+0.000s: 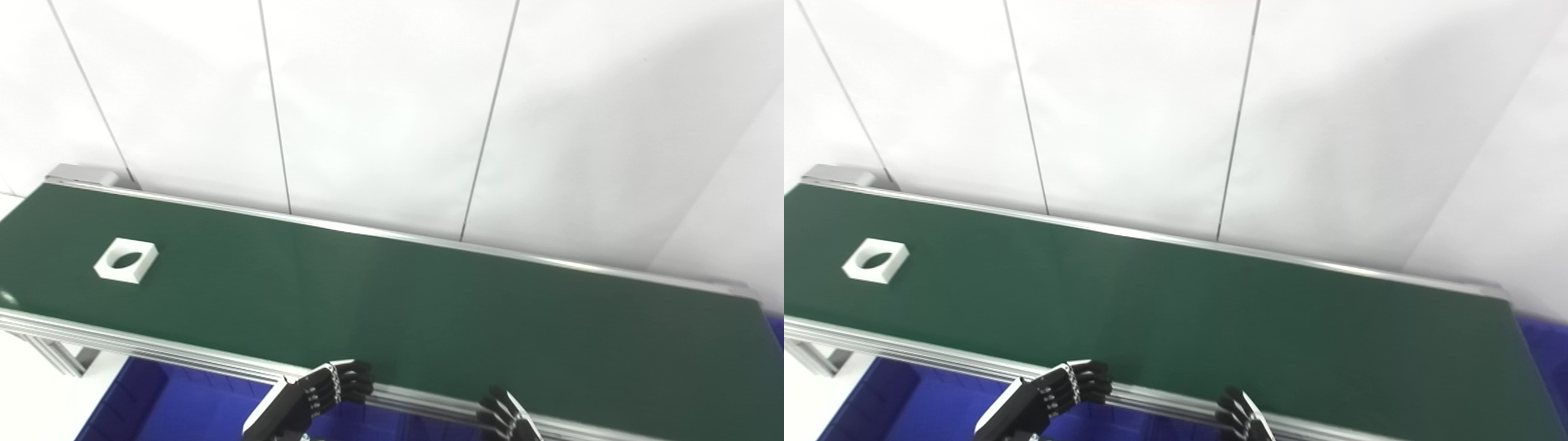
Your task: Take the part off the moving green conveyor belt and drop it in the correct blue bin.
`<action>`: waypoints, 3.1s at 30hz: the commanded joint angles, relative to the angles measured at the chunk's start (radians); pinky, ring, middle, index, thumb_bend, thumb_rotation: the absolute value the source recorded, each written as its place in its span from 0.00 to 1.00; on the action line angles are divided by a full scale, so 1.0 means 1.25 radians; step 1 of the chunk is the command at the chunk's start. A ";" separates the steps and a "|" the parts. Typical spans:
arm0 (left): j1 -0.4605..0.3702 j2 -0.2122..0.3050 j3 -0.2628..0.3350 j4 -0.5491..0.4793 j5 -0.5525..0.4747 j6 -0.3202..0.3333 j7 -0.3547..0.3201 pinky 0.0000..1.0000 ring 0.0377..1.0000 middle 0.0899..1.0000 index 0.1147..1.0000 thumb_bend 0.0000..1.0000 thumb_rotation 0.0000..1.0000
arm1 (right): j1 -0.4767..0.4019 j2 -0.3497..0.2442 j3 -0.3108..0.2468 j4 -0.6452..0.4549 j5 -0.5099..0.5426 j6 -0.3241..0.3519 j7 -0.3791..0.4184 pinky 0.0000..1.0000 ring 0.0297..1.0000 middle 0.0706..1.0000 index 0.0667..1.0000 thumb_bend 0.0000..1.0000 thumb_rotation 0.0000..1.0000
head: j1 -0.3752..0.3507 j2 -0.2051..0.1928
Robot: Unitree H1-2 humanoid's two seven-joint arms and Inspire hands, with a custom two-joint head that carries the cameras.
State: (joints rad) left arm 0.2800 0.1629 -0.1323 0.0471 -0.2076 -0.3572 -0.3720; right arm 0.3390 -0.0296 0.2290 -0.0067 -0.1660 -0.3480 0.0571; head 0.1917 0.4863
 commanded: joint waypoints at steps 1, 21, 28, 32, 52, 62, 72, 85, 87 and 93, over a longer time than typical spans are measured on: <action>-0.004 0.010 -0.001 -0.030 -0.002 0.000 -0.007 0.72 0.74 0.73 0.74 0.94 0.33 | -0.006 0.003 -0.002 -0.013 0.011 -0.049 -0.006 0.72 0.80 0.83 0.89 0.74 0.39 | 0.009 -0.003; -0.019 0.022 0.020 -0.097 0.002 0.029 0.009 0.71 0.73 0.72 0.73 0.94 0.28 | -0.012 -0.019 -0.016 -0.010 0.055 -0.042 0.012 0.78 0.83 0.86 0.92 0.71 0.43 | 0.127 -0.020; -0.017 0.030 0.049 -0.125 0.006 0.043 0.015 0.71 0.73 0.73 0.74 0.92 0.28 | -0.009 -0.023 -0.017 -0.012 0.051 -0.044 0.013 0.79 0.83 0.87 0.93 0.68 0.46 | 0.129 -0.017; -0.023 0.042 0.057 -0.151 0.013 0.057 0.018 0.72 0.74 0.74 0.75 0.91 0.29 | -0.012 -0.023 -0.016 -0.006 0.054 -0.050 0.014 0.80 0.83 0.87 0.93 0.67 0.46 | 0.126 -0.017; -0.141 0.187 0.120 -0.308 0.032 0.206 0.007 0.71 0.76 0.78 0.78 0.83 0.28 | -0.019 -0.018 -0.015 -0.003 0.054 -0.047 0.012 0.79 0.83 0.87 0.92 0.67 0.47 | 0.125 -0.011; -0.224 0.253 0.119 -0.255 0.123 0.241 -0.002 0.73 0.78 0.80 0.79 0.86 0.27 | -0.024 -0.021 -0.016 -0.003 0.057 -0.041 0.015 0.79 0.83 0.87 0.93 0.66 0.47 | 0.122 -0.012; -0.305 0.289 0.112 -0.169 0.230 0.209 0.003 0.72 0.76 0.78 0.78 0.85 0.21 | -0.030 -0.020 -0.017 0.005 0.056 -0.045 0.014 0.78 0.82 0.86 0.92 0.65 0.47 | 0.123 -0.012; -0.376 0.331 0.096 -0.107 0.380 0.227 0.009 0.76 0.83 0.84 0.79 0.88 0.13 | -0.032 -0.023 -0.018 0.005 0.054 -0.044 0.014 0.77 0.82 0.86 0.91 0.66 0.47 | 0.126 -0.011; -0.385 0.340 0.093 -0.096 0.393 0.224 0.006 0.78 0.85 0.85 0.80 0.88 0.12 | -0.031 -0.023 -0.018 0.005 0.055 -0.044 0.014 0.78 0.82 0.86 0.91 0.66 0.47 | 0.127 -0.011; -0.419 0.367 0.083 -0.038 0.417 0.198 0.006 0.76 0.83 0.82 0.83 0.90 0.06 | -0.031 -0.024 -0.017 0.004 0.057 -0.047 0.016 0.78 0.82 0.86 0.92 0.66 0.47 | 0.128 -0.010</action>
State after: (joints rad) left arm -0.1945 0.5827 -0.0374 0.0010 0.3093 -0.0778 -0.3783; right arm 0.3074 -0.0630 0.2096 0.0250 -0.1039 -0.3675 0.0722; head 0.3497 0.4725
